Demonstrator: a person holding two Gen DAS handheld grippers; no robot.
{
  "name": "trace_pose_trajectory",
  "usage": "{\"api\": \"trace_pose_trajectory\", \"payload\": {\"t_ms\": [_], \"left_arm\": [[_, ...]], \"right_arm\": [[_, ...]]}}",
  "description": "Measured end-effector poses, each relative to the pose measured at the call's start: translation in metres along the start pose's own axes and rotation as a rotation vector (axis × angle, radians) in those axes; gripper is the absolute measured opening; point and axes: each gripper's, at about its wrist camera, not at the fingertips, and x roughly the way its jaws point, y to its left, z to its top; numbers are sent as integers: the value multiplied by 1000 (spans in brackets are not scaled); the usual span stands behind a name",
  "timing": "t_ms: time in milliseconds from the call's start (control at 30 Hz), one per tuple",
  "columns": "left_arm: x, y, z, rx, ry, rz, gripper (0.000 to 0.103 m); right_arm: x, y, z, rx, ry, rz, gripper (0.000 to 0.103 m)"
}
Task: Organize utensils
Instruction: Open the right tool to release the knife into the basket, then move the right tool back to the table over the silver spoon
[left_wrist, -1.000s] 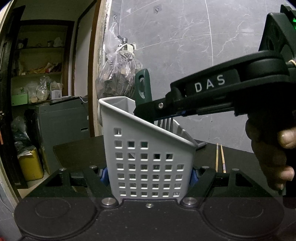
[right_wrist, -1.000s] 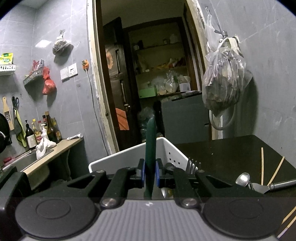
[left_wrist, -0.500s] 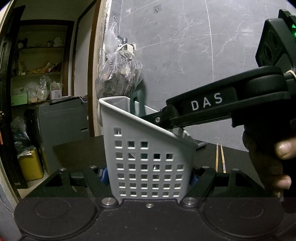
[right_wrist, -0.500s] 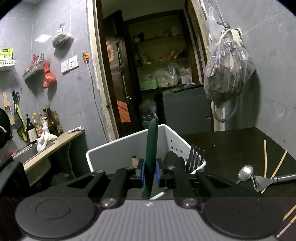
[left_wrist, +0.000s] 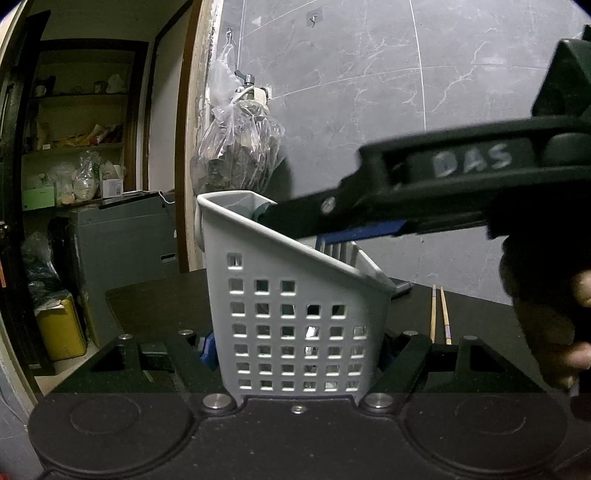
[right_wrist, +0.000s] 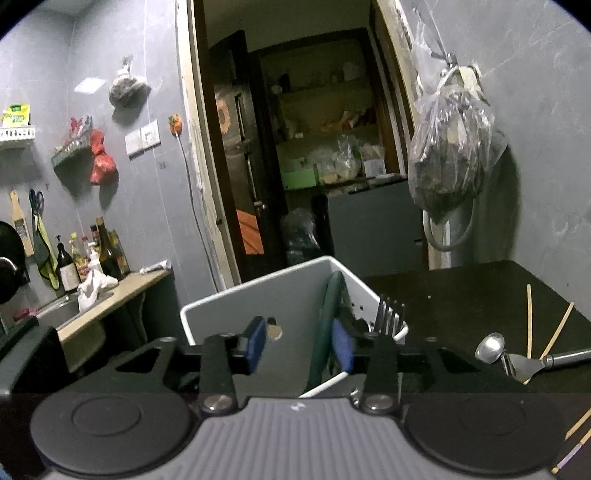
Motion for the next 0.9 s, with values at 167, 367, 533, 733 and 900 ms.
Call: {"api": "trace_pose_trajectory", "payload": {"t_ms": [167, 367, 533, 733, 900], "left_arm": [[1, -2, 0, -1, 5, -1, 77], [1, -2, 0, -1, 5, -1, 76], [1, -3, 0, -1, 6, 1, 76], [1, -3, 1, -3, 11, 8, 76], [2, -4, 2, -11, 20, 16, 76]], "right_arm": [[-18, -4, -1, 10, -58, -12, 76], [-45, -12, -8, 44, -140, -68, 99], [-72, -27, -24, 123, -199, -146, 103], [-92, -49, -52, 230, -209, -238, 103], [-101, -57, -79, 315, -180, -325, 103]]}}
